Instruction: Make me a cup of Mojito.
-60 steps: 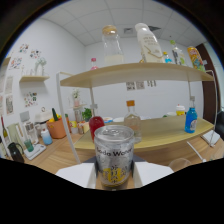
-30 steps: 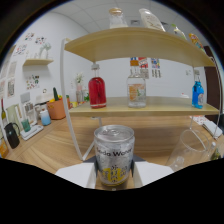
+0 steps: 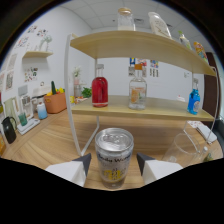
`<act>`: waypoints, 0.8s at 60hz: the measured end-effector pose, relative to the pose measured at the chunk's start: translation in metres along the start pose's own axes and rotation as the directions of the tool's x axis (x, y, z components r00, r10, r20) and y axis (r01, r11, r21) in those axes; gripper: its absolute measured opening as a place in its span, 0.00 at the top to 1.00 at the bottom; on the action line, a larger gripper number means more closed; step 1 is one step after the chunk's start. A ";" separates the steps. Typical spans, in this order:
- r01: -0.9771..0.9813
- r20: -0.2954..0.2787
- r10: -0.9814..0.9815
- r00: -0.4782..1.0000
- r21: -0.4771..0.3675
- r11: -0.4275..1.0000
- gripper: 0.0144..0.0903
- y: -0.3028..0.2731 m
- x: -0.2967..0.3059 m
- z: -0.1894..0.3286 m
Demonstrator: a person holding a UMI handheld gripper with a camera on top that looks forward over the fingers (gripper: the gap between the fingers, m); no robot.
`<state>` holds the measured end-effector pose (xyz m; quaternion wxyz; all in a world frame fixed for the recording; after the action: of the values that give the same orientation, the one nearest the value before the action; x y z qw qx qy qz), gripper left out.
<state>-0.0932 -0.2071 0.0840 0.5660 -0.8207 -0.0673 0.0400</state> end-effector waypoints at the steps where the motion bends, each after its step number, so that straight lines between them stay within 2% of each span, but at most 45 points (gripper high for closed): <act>1: -0.006 0.002 0.006 1.000 -0.006 1.000 0.07 -0.001 -0.002 -0.003; 3: -0.016 -0.002 0.016 1.000 -0.012 1.000 0.06 -0.007 -0.003 -0.009; 12: -0.049 -0.085 0.045 0.995 -0.041 0.998 0.06 -0.032 0.009 -0.048; 21: -0.082 -0.115 0.074 0.991 -0.069 0.994 0.06 -0.045 0.017 -0.090; 37: -0.093 -0.185 0.064 0.981 -0.151 0.984 0.06 -0.013 0.059 -0.135; 48: -0.081 -0.207 0.041 0.977 -0.190 0.978 0.06 0.010 0.082 -0.144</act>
<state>0.0089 -0.3315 0.1266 0.4840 -0.8744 0.0124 -0.0331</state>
